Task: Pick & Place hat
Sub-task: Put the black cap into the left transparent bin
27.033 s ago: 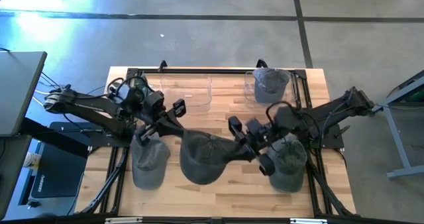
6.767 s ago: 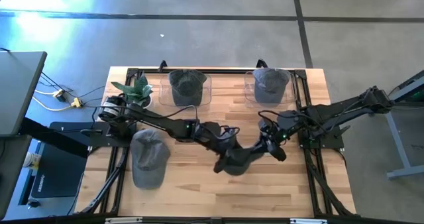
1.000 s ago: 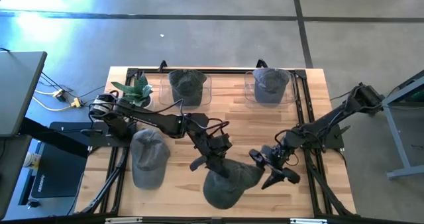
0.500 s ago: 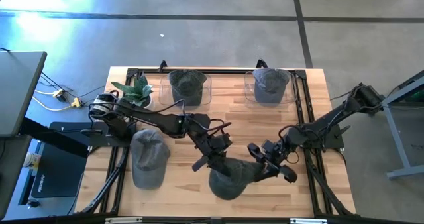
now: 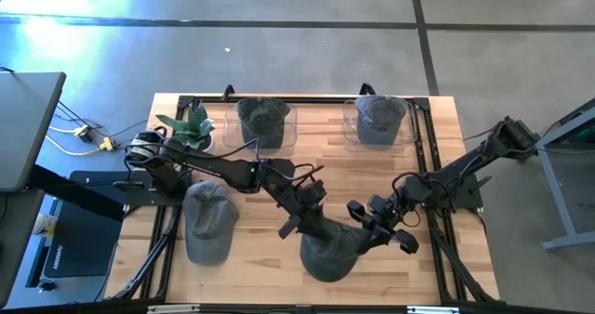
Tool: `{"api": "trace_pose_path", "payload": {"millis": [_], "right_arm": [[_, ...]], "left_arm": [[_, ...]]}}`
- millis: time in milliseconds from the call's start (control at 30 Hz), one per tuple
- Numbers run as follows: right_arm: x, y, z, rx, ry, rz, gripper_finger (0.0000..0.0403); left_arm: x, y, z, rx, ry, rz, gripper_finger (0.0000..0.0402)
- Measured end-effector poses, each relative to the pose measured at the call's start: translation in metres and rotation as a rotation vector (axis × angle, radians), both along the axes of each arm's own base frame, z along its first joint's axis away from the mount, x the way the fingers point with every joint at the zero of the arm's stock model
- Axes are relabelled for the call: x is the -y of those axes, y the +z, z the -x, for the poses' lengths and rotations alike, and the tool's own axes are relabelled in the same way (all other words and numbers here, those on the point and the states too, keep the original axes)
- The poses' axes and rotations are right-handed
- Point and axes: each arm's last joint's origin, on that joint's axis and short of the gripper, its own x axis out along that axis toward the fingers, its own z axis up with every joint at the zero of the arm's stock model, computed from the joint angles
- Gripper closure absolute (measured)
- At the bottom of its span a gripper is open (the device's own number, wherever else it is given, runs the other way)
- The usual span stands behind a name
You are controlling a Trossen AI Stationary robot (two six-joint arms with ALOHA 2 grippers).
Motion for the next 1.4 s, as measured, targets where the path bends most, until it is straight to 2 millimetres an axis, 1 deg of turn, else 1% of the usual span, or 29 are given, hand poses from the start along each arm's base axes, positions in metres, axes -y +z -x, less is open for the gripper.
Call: {"api": "trace_pose_path", "payload": {"millis": [133,233,333,400,500,567,667,800,900,1167,1300,1400], "right_arm": [[0.0,0.0,0.0,0.007,-0.003,0.007,0.0397],[0.0,0.0,0.0,0.0,-0.001,0.0,0.0394],[0.0,0.0,0.0,-0.008,0.016,-0.008,0.0399],[-0.001,0.001,0.001,-0.028,0.059,-0.039,0.0399],[-0.002,0.004,0.003,-0.051,0.114,-0.085,0.0395],[-0.002,0.004,0.003,-0.042,0.121,-0.086,0.0398],[-0.001,0.004,0.003,-0.023,0.102,-0.072,0.0399],[-0.001,0.005,0.002,-0.019,0.078,-0.075,0.0397],[-0.001,0.006,0.002,0.001,0.073,-0.069,0.04],[0.004,0.006,0.0,0.014,0.031,-0.069,0.0399],[0.007,0.006,-0.002,0.015,0.018,-0.069,0.0397],[0.007,0.007,-0.002,0.018,0.017,-0.07,0.0394]], "left_arm": [[0.001,0.002,-0.001,0.048,-0.031,0.01,0.0258],[0.003,0.002,0.0,0.059,-0.117,0.013,0.0245],[0.004,0.003,0.001,0.066,-0.172,0.016,0.0251],[0.005,0.004,0.002,0.055,-0.217,0.037,0.0261],[0.009,0.011,0.006,0.083,-0.317,0.081,0.0281],[0.009,0.016,0.007,0.122,-0.335,0.092,0.0294],[0.008,0.018,0.007,0.129,-0.296,0.11,0.031],[0.006,0.018,0.004,0.088,-0.198,0.154,0.0312],[0.006,0.017,0.003,0.092,-0.172,0.158,0.0302],[0.003,0.015,-0.002,0.092,-0.018,0.177,0.0246],[0.003,0.016,-0.002,0.099,0.018,0.183,0.0241],[0.003,0.017,-0.002,0.109,0.017,0.185,0.0247]]}}
